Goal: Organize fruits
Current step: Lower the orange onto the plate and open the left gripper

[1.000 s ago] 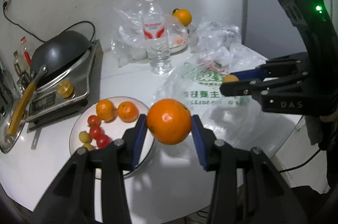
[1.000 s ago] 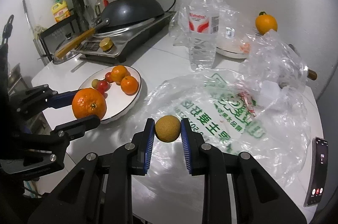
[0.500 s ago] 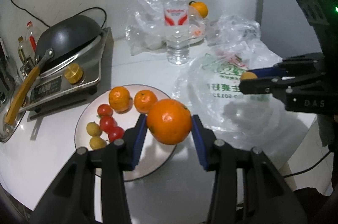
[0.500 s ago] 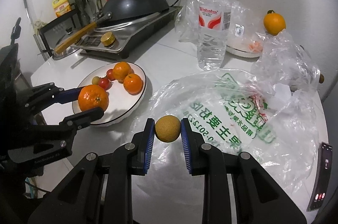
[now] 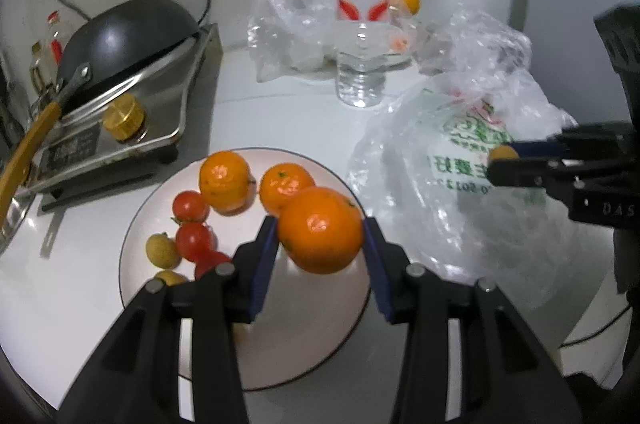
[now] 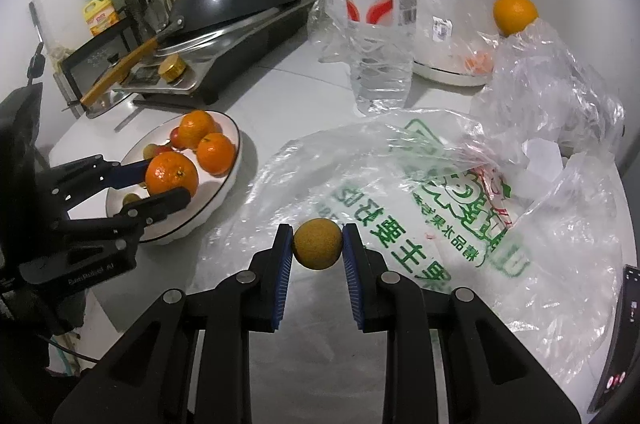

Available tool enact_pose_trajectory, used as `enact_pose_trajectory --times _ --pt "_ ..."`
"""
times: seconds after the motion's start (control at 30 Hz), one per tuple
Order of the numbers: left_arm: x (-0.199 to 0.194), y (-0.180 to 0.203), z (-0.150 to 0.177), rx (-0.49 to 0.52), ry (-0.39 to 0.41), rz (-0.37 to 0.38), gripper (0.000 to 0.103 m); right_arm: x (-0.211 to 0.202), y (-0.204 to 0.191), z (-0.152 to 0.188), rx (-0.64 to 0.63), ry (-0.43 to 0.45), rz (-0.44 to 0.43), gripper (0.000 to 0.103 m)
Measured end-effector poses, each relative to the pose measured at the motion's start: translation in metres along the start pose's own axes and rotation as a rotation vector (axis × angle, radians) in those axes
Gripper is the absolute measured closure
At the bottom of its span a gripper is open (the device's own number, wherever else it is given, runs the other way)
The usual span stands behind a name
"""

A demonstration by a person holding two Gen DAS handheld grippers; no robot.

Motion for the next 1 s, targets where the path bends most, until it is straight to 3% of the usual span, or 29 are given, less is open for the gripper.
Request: enact_pose_trajectory --times 0.6,0.83,0.9,1.0 --pt "0.026 -0.017 0.001 -0.156 -0.061 0.08 0.059 0.018 0.015 0.001 0.024 -0.018 -0.01 0.076" --pt "0.023 -0.02 0.001 -0.159 -0.072 0.09 0.058 0.017 0.016 0.001 0.023 -0.014 -0.011 0.076" --pt "0.02 -0.019 0.001 -0.154 -0.066 0.093 0.052 0.017 0.015 0.001 0.021 -0.012 -0.012 0.076" --pt "0.009 -0.017 0.0 -0.131 -0.049 0.067 0.052 0.015 0.013 0.001 0.018 -0.008 -0.014 0.076"
Point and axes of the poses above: each gripper's, at about its wrist camera, not at the fingertips, and x roughly the way its jaws point, y to its right, z to its underside, the point moved 4 cm from there along x, roughly the way its jaws point, and after that the axes turned 14 degrees about z, right-handed, at the moved point
